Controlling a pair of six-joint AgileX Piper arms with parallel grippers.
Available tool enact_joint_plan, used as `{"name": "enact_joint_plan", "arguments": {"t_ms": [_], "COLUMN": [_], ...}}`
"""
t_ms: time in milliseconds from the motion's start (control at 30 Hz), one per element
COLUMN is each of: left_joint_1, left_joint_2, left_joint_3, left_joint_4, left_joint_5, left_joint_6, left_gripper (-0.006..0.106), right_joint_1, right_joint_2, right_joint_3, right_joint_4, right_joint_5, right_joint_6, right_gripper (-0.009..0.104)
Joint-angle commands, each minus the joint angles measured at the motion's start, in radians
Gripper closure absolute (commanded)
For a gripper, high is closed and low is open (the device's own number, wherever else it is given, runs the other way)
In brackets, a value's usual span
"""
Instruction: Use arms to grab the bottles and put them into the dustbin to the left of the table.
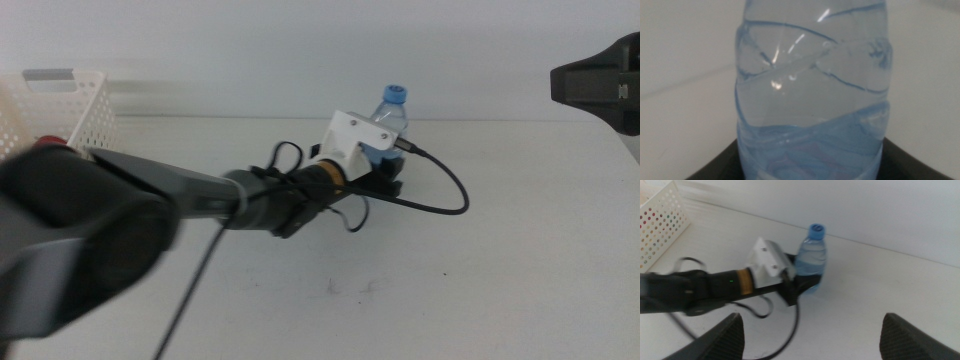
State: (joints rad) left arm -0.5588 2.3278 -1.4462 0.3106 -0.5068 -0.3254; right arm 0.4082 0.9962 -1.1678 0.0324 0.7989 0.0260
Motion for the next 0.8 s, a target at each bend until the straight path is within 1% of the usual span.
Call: {"name": "enact_joint_plan", "arguments": {"t_ms": [0,100,200,233,300,367,500,567,667,767], "left_joint_1": [0.006,0.008,0.010,0.015,0.030,0.069,0.211,0.318,0.480,0.637], "left_joint_2": [-0.142,-0.322,-0.515,-0.585,-0.697,-0.788,-0.849,-0.841,-0.809,-0.752], "left_joint_3": [0.108,0.267,0.398,0.422,0.421,0.366,0.173,0.050,-0.079,-0.145], "left_joint_4": [-0.004,-0.008,-0.043,-0.061,-0.066,-0.064,-0.078,-0.102,-0.163,-0.241], "left_joint_5": [0.001,0.098,0.296,0.402,0.647,0.874,1.265,1.424,1.528,1.509], "left_joint_6": [-0.008,-0.016,-0.068,-0.089,-0.113,-0.097,0.074,0.211,0.375,0.461], "left_gripper": [0.071,0.073,0.077,0.078,0.082,0.086,0.094,0.097,0.100,0.102], "right_joint_1": [0.003,0.003,0.003,0.003,0.003,0.003,0.003,0.003,0.003,0.003], "right_joint_2": [-0.003,-0.003,-0.003,-0.003,-0.003,-0.003,-0.003,-0.003,-0.003,-0.003], "right_joint_3": [0.001,0.001,0.001,0.001,0.001,0.001,0.001,0.001,0.001,0.001], "right_joint_4": [-0.002,-0.002,-0.002,-0.002,-0.002,-0.002,-0.002,-0.002,-0.002,-0.002], "right_joint_5": [-0.012,-0.012,-0.012,-0.012,-0.012,-0.012,-0.012,-0.012,-0.012,-0.012], "right_joint_6": [-0.007,-0.007,-0.007,-0.007,-0.007,-0.007,-0.007,-0.007,-0.007,-0.007], "right_gripper": [0.005,0.005,0.005,0.005,0.005,0.005,0.005,0.005,0.005,0.005]}}
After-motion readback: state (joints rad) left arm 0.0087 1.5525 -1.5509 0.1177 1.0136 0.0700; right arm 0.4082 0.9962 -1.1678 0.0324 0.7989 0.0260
